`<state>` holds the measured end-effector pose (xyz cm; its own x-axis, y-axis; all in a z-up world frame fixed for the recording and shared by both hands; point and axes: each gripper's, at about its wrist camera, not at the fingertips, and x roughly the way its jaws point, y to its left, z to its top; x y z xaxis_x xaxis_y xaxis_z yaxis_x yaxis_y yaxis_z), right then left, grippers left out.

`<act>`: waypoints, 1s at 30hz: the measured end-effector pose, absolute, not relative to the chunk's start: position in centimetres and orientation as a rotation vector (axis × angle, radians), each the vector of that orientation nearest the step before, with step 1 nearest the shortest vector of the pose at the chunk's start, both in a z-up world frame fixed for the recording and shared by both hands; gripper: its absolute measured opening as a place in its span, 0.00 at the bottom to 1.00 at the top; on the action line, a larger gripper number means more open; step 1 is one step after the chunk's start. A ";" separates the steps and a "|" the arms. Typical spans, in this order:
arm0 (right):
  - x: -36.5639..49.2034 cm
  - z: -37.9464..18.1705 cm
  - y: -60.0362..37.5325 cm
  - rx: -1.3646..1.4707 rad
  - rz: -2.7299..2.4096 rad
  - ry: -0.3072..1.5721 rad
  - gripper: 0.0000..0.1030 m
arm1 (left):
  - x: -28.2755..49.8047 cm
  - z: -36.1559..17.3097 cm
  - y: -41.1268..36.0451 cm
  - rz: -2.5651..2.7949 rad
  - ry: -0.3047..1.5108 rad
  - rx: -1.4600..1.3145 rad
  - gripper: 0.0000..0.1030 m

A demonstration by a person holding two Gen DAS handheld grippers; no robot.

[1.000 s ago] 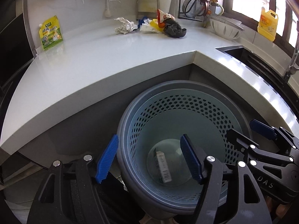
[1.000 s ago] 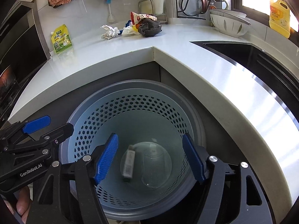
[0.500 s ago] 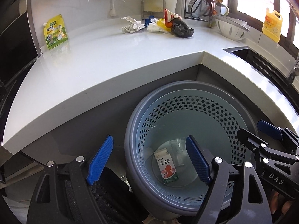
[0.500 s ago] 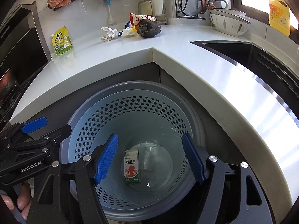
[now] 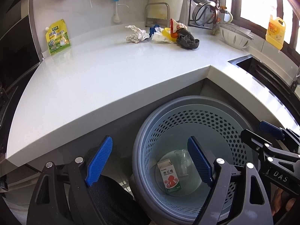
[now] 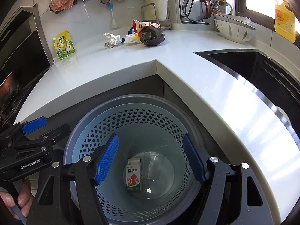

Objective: Collect trash
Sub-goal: 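Move the right tool back to the trash pile on the counter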

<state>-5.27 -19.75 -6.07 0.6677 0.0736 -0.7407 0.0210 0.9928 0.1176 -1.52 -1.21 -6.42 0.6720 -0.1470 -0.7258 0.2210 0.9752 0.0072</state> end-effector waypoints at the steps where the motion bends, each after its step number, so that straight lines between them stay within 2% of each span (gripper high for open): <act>1: -5.2 -5.8 -19.8 0.116 0.026 0.836 0.66 | -1.5 -6.1 -1.2 -0.213 0.798 0.097 0.79; 3: -5.2 -5.5 -19.9 0.119 0.016 0.818 0.66 | -1.5 -5.5 -1.1 -0.216 0.769 0.105 0.82; 10: -4.8 -5.7 -20.5 0.159 -0.004 0.824 0.66 | -0.8 -4.1 -1.0 -0.226 0.733 0.116 0.82; 16: -3.8 -3.7 -21.2 0.184 0.011 0.781 0.66 | 0.4 -2.9 -0.9 -0.227 0.709 0.110 0.82; 19: -2.5 -2.5 -21.6 0.188 0.021 0.759 0.66 | 1.2 -2.3 -0.9 -0.218 0.683 0.114 0.86; 30: 5.8 0.1 -22.0 0.115 0.046 0.717 0.66 | 8.6 -0.7 -0.7 -0.221 0.689 0.075 0.87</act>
<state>5.77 -22.00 0.12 0.7531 0.0815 -0.6529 -0.0027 0.9927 0.1207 8.63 -0.68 -0.69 0.7492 -0.1774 -0.6381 0.2267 0.9739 -0.0046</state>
